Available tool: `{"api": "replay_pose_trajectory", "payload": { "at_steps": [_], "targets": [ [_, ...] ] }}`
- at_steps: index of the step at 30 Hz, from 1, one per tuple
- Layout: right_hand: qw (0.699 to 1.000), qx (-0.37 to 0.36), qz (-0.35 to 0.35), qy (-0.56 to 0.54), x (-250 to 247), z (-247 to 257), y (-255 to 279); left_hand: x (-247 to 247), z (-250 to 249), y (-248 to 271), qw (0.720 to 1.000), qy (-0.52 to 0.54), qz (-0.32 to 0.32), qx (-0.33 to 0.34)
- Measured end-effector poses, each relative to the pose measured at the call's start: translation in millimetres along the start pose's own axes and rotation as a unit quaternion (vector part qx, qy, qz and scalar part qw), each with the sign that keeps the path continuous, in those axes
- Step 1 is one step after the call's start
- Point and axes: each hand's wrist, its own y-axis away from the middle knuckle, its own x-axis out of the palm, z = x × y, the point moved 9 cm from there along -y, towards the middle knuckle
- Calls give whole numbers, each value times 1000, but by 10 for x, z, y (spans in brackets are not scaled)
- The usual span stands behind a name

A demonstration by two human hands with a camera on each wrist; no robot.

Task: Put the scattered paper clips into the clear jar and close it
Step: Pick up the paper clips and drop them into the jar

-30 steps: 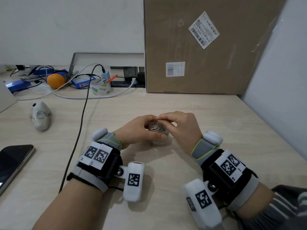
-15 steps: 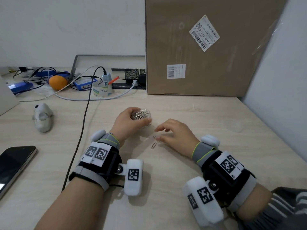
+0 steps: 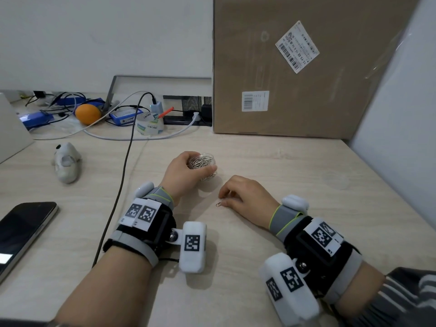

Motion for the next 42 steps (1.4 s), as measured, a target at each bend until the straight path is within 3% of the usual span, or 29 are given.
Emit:
{"api": "replay_pose_trajectory", "payload": {
  "at_steps": [8,19,33,35,38,42],
  "targets": [
    [992,-36,40,110,-1,105,-2,-3,28,-3,1000,-4,1,-5],
    [963,-17,66,262,-52,81,-20,3,19,-11,1000,-7,0,3],
    [977,35,44,205,-105,-156,-36,72,-1,13,1000,1,21,8],
    [983,39,12,179,-142,-191,-43,103,-15,28,999,2,33,11],
    [986,15,-129,101,-379,-161,-26,179,-61,71,997,-4,68,19],
    [953,-45,-299,24,-681,9,121,348,-132,157,989,-20,140,31]
  ]
}}
